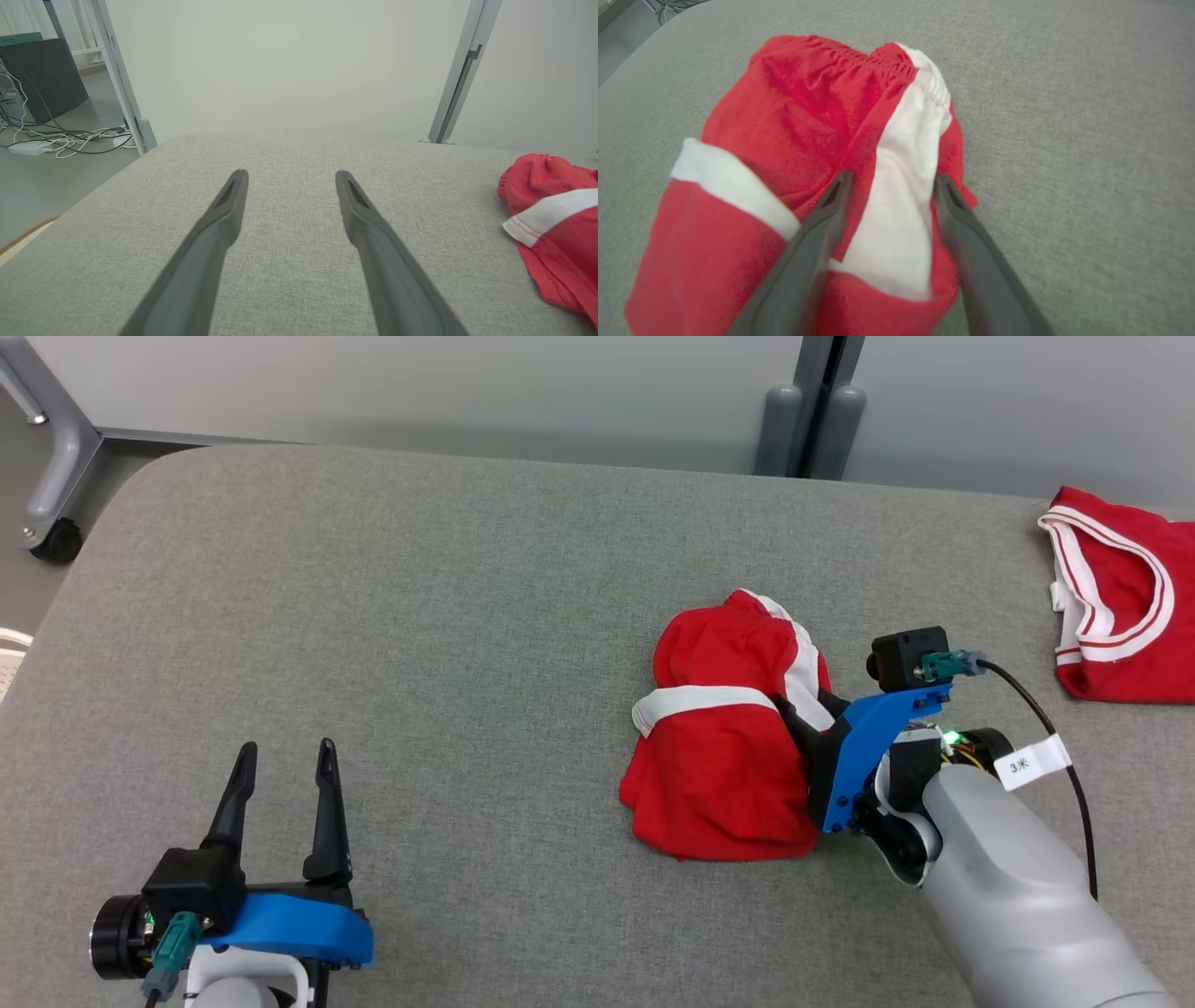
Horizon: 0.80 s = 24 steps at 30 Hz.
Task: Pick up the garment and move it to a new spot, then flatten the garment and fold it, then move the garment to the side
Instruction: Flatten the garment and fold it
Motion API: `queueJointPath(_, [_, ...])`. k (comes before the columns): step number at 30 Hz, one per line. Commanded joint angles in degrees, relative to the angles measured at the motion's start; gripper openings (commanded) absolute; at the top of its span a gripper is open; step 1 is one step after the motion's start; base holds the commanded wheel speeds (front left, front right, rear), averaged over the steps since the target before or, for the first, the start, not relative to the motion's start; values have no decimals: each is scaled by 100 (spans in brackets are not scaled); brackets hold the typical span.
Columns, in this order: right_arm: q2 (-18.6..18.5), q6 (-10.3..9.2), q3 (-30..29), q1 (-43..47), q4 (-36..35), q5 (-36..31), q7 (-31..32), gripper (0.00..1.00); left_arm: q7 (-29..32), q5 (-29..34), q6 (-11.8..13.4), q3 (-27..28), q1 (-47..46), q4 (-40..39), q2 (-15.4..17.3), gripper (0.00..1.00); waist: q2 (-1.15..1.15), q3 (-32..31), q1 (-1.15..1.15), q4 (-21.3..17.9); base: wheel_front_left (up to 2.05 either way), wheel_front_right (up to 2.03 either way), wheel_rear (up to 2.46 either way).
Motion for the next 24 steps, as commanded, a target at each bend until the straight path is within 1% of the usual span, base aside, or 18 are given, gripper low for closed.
queueJointPath(1, [-6,1,60,102,-7,134,-80,0,-25,40,-22,35,-11,14,-29,100,0,-17,0,-25,0,0,0])
queueJointPath(4, [-70,1,182,164,-29,408,-288,0,-25,55,-53,61,-16,51,-60,100,0,-80,0,-63,0,0,0])
queueJointPath(10, [-148,1,434,120,-235,622,-1114,0,-25,114,-135,146,42,122,-72,100,0,-319,0,-125,0,0,0])
queueJointPath(14, [-59,1,769,61,-518,705,-1502,0,-25,141,-185,192,100,132,-81,100,0,-484,0,-113,0,0,0])
queueJointPath(18, [78,1,1283,37,-907,724,-1718,0,-25,151,-206,212,166,114,-110,100,0,-619,0,-48,0,0,0])
queueJointPath(24, [301,1,2464,299,-1517,674,-1797,0,-25,139,-240,259,282,78,-145,100,0,-699,0,95,0,0,0])
